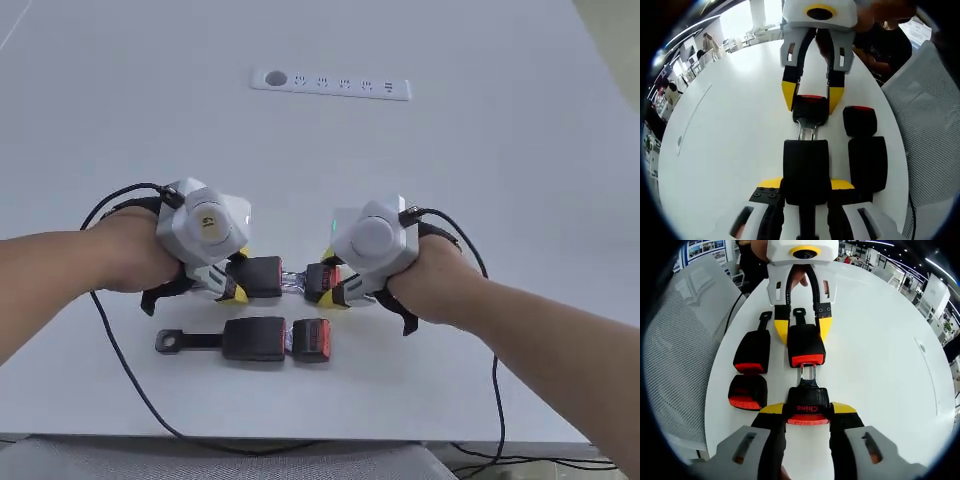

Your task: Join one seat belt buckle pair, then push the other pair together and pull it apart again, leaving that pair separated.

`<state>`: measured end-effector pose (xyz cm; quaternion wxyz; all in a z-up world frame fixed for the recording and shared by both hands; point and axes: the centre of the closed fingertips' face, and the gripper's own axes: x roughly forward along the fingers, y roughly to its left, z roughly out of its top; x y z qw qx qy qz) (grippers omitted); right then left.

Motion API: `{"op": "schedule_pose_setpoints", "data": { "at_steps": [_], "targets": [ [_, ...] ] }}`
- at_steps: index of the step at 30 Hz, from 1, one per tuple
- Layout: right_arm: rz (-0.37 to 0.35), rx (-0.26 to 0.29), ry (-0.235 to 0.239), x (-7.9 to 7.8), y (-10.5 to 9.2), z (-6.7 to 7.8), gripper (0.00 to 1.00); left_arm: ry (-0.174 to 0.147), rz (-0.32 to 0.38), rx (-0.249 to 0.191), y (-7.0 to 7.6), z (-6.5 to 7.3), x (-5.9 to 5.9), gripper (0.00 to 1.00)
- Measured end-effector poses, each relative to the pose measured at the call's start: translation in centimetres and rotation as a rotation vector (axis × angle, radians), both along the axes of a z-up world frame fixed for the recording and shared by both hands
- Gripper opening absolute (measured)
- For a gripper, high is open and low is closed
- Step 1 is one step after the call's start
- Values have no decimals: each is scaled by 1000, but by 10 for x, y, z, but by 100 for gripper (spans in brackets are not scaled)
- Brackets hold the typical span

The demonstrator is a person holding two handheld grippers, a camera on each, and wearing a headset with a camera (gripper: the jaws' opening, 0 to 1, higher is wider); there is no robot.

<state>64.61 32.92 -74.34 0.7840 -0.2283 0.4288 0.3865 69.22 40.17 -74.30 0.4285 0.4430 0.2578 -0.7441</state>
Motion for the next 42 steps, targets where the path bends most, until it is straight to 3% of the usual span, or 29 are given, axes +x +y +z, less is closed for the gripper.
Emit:
{"op": "schedule_pose_setpoints", "data": {
  "at_steps": [14, 25, 42],
  "targets": [
    [-12, -55, 19, -41, -50, -2, 32, -1, -9, 9, 0, 0, 0, 33],
    [-38, -86, 48, -63, -81, -2, 32, -5, -8, 10, 1, 2, -2, 33],
    [-36, -116, 41, -65, -84, -2, 33, -37, -30, 5, 0, 5, -2, 33]
  ]
}}
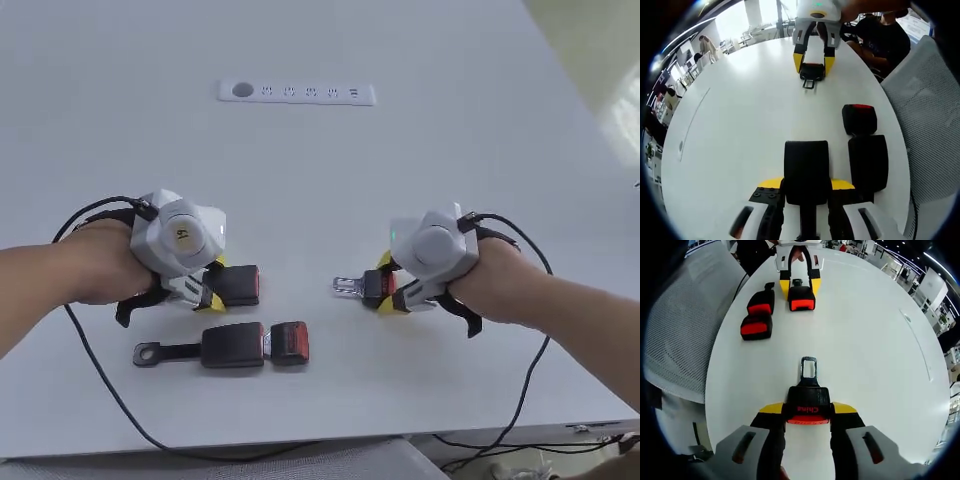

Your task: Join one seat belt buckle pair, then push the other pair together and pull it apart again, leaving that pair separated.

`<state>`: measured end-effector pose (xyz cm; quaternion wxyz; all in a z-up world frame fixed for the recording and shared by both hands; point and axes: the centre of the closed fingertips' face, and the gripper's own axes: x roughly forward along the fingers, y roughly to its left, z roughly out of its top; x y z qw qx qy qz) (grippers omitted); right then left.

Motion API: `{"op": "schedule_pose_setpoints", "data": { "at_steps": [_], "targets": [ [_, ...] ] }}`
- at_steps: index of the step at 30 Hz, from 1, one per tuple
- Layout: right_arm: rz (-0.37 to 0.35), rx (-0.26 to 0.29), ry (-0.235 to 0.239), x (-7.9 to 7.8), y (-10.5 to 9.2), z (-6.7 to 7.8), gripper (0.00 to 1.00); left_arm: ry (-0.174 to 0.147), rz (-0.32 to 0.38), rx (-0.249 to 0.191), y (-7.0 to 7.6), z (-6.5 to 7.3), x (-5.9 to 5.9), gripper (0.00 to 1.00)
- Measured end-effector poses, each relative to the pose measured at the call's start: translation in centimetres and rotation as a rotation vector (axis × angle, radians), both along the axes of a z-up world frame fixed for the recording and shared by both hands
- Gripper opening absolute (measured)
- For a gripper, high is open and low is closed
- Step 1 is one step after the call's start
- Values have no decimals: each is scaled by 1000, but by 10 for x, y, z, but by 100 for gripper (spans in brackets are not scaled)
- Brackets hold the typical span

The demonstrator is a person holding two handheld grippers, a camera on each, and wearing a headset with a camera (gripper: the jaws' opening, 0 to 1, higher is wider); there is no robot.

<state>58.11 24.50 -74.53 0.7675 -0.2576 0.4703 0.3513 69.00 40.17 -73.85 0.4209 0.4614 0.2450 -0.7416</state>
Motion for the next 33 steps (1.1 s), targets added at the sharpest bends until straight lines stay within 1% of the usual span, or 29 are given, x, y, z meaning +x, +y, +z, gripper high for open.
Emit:
{"op": "schedule_pose_setpoints", "data": {
  "at_steps": [2, 5, 6, 7, 8, 10, 12, 13, 14, 15, 16, 17, 18, 19, 20, 21, 22, 23, 24, 25, 26, 28, 29, 30, 31, 32, 33],
  "targets": [
    [-4, 0, -7, 0, 0, 0, 33, -9, -13, -6, 0, 1, 0, 34],
    [-23, 4, -20, -1, -1, 2, 35, -26, -11, -18, -1, 1, 2, 36],
    [-28, 6, -23, -1, -1, 3, 36, -40, -17, -9, 1, 2, 2, 36],
    [-45, 8, -23, -2, -1, 4, 37, -44, -16, -10, 2, 3, 2, 37],
    [-57, 14, -26, -3, -1, 5, 38, -46, -13, -14, 1, 4, 2, 38],
    [-83, 31, -52, -2, 0, 10, 40, -51, -4, -31, 1, 9, 2, 42],
    [-101, 39, -66, -2, 0, 14, 43, -60, 3, -42, 2, 13, 4, 45],
    [-117, 53, -79, -2, 1, 17, 44, -68, 3, -48, 4, 17, 4, 46],
    [-129, 67, -83, -4, 3, 20, 44, -73, -6, -61, 5, 21, 3, 47],
    [-131, 71, -92, -5, 5, 23, 43, -69, 3, -81, 6, 27, 2, 48],
    [-139, 81, -105, -6, 7, 26, 44, -67, 23, -97, 6, 30, 2, 50],
    [-147, 88, -111, -7, 8, 26, 45, -72, 39, -119, 7, 36, 2, 52],
    [-152, 91, -114, -8, 9, 26, 46, -74, 41, -128, 9, 38, 2, 54],
    [-161, 95, -124, -10, 11, 28, 46, -79, 67, -140, 11, 42, 3, 56],
    [-174, 104, -129, -11, 12, 29, 48, -79, 77, -148, 14, 45, 2, 59],
    [-205, 122, -141, -12, 14, 32, 49, -73, 105, -167, 17, 49, 2, 61],
    [-213, 130, -148, -12, 15, 34, 49, -75, 131, -163, 20, 49, 4, 62],
    [-245, 156, -159, -14, 18, 38, 49, -93, 166, -154, 29, 50, 7, 62],
    [-281, 161, -168, -17, 19, 40, 51, -97, 176, -139, 41, 48, 6, 64],
    [-291, 164, -177, -19, 21, 42, 53, -95, 183, -141, 46, 47, 5, 66],
    [-290, 166, -187, -22, 24, 44, 55, -97, 192, -137, 56, 45, 4, 68],
    [-289, 160, -193, -29, 29, 47, 56, -87, 227, -132, 71, 46, 1, 69],
    [-296, 168, -200, -32, 32, 49, 57, -84, 240, -134, 76, 47, 1, 71],
    [-312, 175, -209, -35, 34, 53, 58, -81, 270, -138, 82, 49, 0, 73],
    [-322, 182, -217, -36, 36, 56, 60, -70, 291, -143, 86, 51, -1, 75],
    [-328, 189, -219, -37, 38, 57, 62, -63, 302, -146, 88, 52, -2, 77],
    [-339, 199, -217, -40, 40, 60, 62, -56, 325, -152, 93, 55, -4, 79]
  ]
}}
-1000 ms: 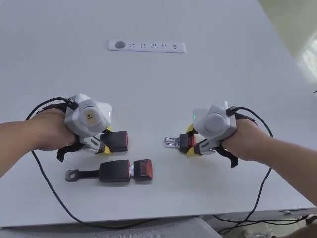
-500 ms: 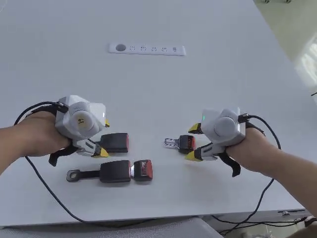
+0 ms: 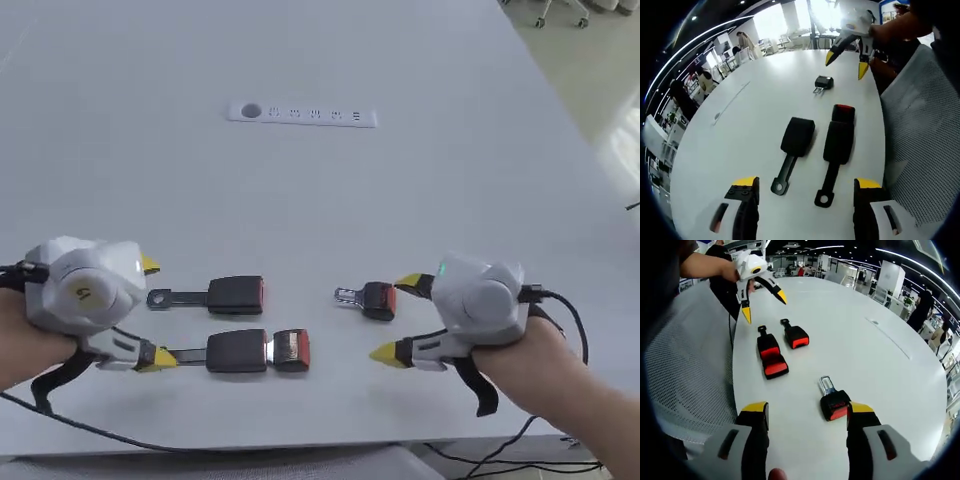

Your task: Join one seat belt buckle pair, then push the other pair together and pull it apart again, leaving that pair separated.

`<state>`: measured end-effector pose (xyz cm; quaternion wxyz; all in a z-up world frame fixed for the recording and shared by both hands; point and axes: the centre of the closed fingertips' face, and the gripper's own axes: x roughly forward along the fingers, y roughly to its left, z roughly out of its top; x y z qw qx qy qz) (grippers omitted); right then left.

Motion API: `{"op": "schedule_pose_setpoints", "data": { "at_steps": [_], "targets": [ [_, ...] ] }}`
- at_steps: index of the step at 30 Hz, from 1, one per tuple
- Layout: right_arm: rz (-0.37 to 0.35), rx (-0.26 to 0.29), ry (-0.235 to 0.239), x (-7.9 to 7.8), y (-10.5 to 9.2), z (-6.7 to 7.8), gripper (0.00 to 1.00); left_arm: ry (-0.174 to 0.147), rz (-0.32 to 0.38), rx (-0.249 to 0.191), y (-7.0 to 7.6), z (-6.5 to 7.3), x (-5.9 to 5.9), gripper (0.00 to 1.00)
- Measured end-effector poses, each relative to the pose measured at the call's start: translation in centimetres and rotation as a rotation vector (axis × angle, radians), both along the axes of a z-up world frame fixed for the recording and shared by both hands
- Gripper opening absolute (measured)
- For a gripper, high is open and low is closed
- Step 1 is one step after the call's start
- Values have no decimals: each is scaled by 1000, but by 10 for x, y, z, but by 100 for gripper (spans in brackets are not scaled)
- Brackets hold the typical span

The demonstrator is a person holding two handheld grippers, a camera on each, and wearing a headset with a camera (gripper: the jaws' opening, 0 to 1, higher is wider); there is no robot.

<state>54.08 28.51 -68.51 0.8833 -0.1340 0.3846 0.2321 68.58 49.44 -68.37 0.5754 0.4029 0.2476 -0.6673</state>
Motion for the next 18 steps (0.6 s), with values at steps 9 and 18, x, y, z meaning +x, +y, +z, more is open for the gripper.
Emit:
{"op": "schedule_pose_setpoints", "data": {
  "at_steps": [9, 18],
  "targets": [
    [-120, 34, -50, -15, 0, 22, 80, 11, 132, -55, 31, 16, -12, 89],
    [-182, 48, -62, -28, 1, 28, 96, 7, 230, -97, 51, 25, -5, 100]
  ]
}}
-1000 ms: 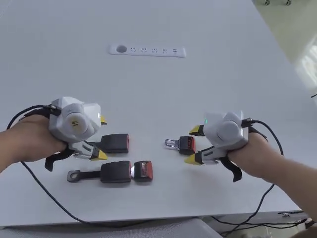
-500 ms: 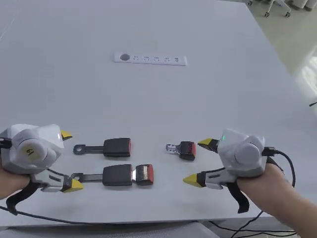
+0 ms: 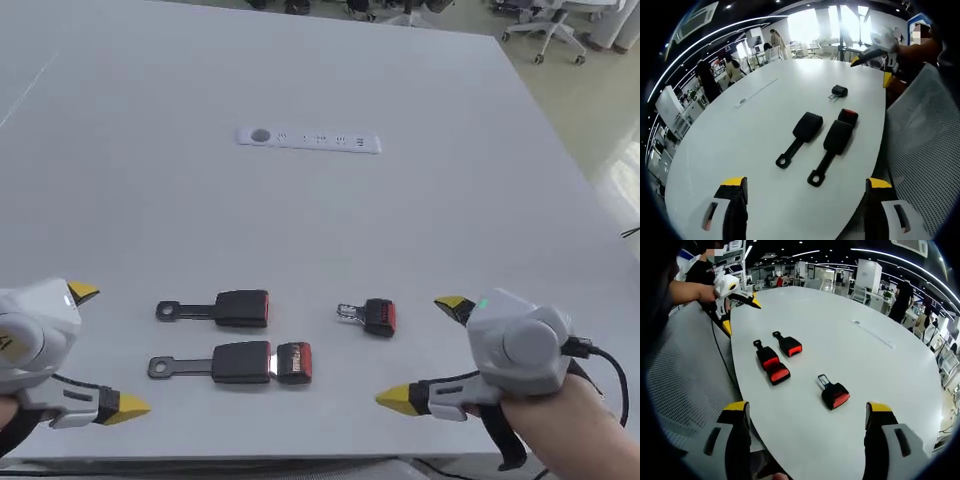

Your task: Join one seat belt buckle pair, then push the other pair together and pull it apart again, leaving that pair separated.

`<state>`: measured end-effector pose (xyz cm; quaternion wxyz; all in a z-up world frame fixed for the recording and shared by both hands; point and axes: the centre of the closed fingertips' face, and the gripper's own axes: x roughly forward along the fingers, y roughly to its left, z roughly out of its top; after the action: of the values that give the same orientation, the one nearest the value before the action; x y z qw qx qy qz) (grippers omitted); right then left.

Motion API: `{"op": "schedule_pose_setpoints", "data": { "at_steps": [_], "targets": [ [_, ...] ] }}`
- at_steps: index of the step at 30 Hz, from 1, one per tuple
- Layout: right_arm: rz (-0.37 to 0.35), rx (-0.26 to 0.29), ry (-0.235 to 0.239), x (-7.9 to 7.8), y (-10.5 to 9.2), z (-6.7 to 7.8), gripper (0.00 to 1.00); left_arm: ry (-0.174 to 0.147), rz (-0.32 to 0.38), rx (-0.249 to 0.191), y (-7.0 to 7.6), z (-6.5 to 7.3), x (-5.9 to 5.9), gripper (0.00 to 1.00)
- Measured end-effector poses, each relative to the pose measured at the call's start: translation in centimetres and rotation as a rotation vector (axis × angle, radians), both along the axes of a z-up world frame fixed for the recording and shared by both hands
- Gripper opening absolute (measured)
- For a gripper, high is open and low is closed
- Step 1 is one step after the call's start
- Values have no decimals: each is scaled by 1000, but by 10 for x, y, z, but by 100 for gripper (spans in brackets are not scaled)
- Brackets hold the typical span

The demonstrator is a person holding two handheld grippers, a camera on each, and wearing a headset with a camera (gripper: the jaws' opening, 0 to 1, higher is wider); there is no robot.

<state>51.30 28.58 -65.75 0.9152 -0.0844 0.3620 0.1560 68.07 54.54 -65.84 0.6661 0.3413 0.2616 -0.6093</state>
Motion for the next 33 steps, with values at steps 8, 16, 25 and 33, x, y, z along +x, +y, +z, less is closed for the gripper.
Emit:
{"op": "schedule_pose_setpoints", "data": {
  "at_steps": [8, 16, 25, 33],
  "targets": [
    [-17, 4, -6, -5, 5, 0, 99, 15, 21, -2, 9, 1, -4, 100],
    [-41, 16, 1, -14, 3, -4, 99, 24, 49, -21, 11, 5, -4, 100],
    [-57, 13, 1, -18, -2, -4, 99, 33, 78, -35, 13, 7, -2, 100],
    [-71, 19, 0, -17, 0, -4, 99, 37, 105, -44, 13, 9, 0, 99]
  ]
}}
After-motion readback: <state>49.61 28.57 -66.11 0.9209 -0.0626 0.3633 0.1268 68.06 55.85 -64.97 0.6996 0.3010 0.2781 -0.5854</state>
